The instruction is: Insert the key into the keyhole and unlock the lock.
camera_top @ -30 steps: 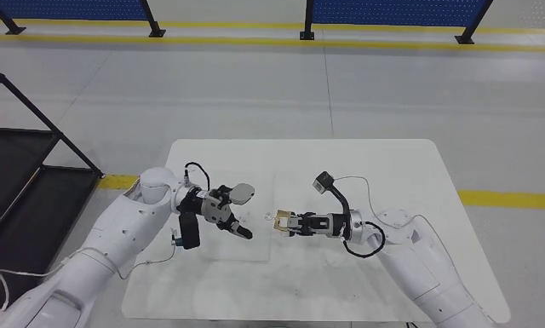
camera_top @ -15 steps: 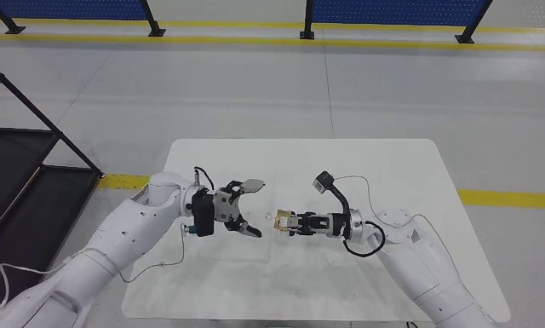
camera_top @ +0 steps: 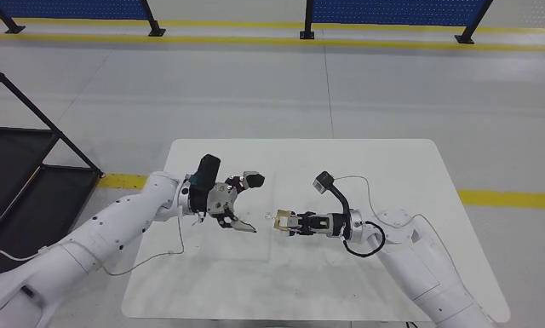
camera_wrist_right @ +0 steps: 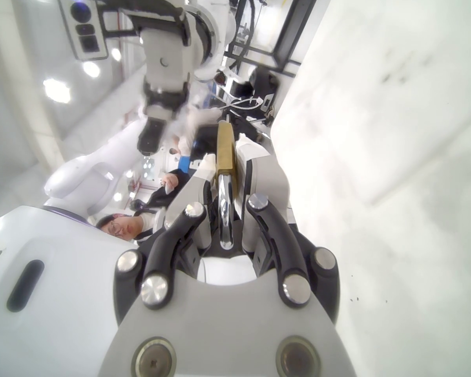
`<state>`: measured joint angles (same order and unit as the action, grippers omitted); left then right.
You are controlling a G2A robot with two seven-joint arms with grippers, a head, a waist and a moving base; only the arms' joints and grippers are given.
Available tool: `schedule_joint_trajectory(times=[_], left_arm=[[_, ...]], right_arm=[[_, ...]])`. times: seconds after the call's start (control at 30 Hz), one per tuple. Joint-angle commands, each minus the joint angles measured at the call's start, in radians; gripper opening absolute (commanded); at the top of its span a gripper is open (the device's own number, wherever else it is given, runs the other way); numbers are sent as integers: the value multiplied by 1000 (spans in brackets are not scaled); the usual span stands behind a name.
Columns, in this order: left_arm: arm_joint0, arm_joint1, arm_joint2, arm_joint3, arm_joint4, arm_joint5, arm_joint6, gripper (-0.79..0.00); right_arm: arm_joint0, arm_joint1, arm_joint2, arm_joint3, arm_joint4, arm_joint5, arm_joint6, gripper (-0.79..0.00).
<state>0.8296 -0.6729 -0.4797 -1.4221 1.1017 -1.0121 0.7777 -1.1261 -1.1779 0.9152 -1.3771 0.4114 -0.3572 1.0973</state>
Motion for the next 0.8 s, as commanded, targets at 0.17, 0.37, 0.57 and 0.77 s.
schedule_joint_trajectory(times=[0.17,0.37,0.57,0.77], left_arm=[[-181,43,310,-7,-488,0,-281,0],[-184,50,310,-32,-658,0,-423,0],[-184,50,310,-32,-658,0,-423,0],[-191,51,286,-71,-708,0,-495,0]], right_arm=[[0,0,0,0,0,0,0,-785],[0,0,0,0,0,0,0,-785],[0,0,0,0,0,0,0,-785],[0,0,0,0,0,0,0,-785]])
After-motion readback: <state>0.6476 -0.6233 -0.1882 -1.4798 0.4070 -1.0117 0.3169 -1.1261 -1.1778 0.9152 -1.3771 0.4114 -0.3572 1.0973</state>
